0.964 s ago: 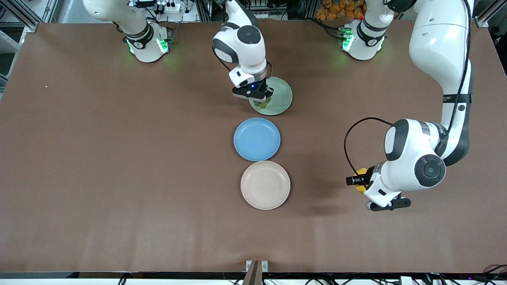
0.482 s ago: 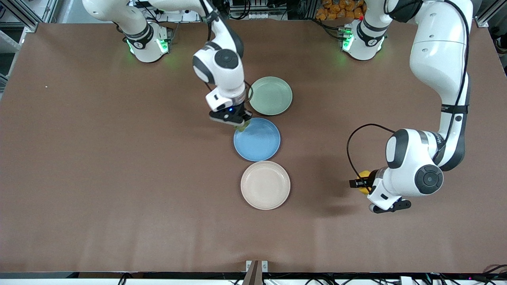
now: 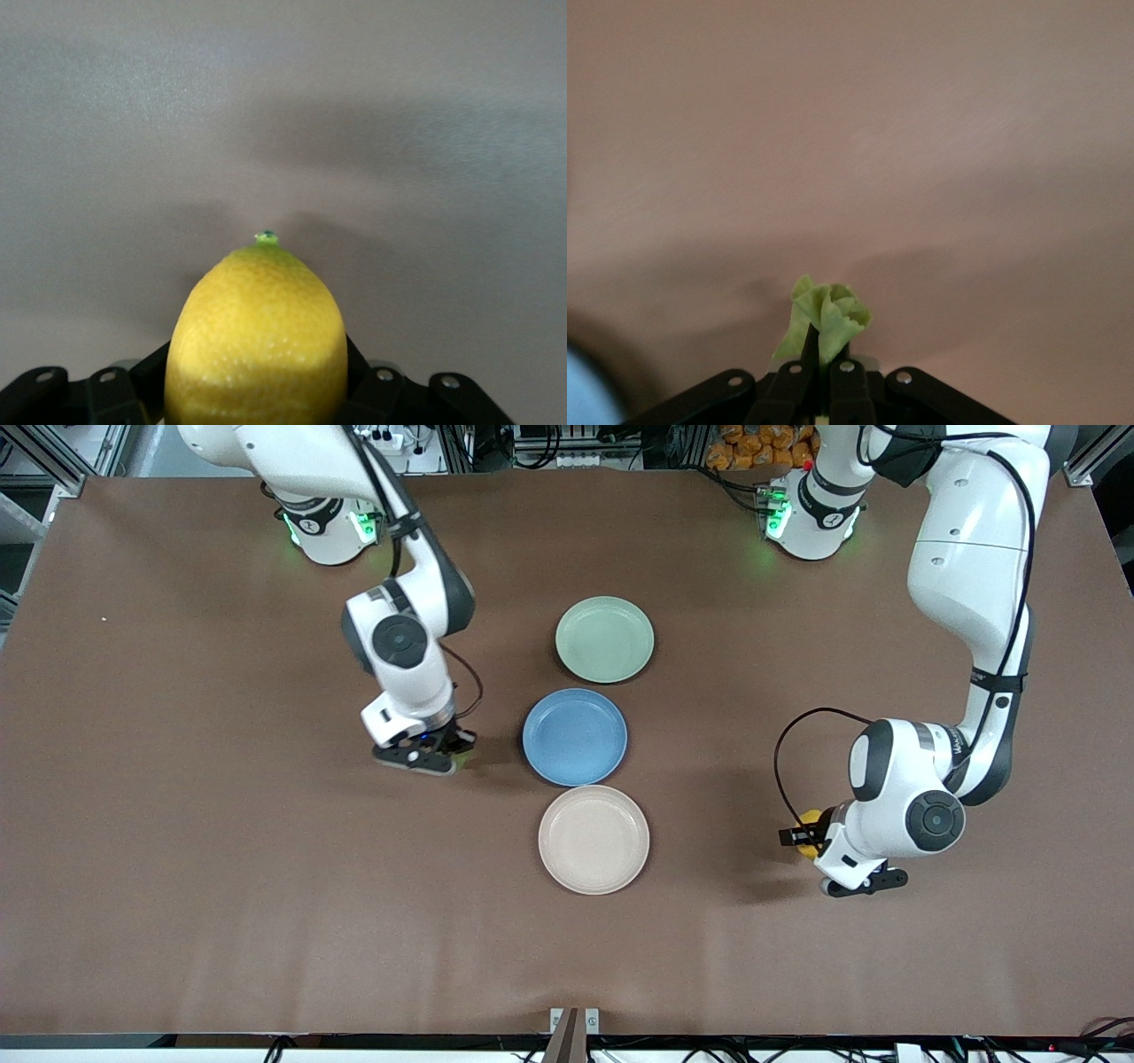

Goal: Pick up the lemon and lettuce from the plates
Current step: 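Carry the lettuce away from the plates while the left gripper lowers the lemon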

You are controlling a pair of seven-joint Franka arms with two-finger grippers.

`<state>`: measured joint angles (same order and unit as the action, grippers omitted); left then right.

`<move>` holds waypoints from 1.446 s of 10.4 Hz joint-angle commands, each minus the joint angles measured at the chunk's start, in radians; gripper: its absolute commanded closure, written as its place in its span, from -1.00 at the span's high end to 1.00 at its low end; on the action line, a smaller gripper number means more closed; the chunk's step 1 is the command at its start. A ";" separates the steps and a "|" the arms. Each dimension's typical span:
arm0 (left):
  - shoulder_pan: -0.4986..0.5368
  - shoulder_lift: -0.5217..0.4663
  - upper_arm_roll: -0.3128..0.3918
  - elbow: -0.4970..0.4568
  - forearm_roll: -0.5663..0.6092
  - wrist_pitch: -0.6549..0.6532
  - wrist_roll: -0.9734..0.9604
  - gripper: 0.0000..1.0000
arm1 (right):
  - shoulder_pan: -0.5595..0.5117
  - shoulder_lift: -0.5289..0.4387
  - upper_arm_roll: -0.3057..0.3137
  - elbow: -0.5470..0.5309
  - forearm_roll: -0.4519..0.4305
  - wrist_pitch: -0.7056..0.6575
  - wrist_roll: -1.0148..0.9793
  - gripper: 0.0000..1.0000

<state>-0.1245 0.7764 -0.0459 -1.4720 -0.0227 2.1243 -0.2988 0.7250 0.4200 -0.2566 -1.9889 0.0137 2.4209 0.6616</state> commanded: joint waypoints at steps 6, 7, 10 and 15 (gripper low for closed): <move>0.009 0.040 -0.005 -0.042 0.024 0.100 0.009 0.21 | -0.367 -0.060 0.014 0.033 0.000 -0.115 -0.582 -1.00; 0.009 0.037 -0.005 -0.039 0.023 0.100 0.009 0.55 | -0.428 -0.056 0.016 0.036 0.000 -0.115 -0.679 -1.00; 0.008 0.000 -0.002 -0.024 0.036 0.063 0.006 1.00 | -0.530 -0.041 0.019 0.048 0.008 -0.111 -0.830 -1.00; 0.012 -0.071 -0.005 0.038 0.064 -0.125 0.007 1.00 | -0.544 -0.035 0.017 0.071 0.118 -0.117 -0.824 0.15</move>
<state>-0.1184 0.7443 -0.0465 -1.4403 0.0187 2.0518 -0.2988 0.1961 0.3787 -0.2531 -1.9348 0.1017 2.3211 -0.1570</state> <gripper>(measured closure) 0.000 0.916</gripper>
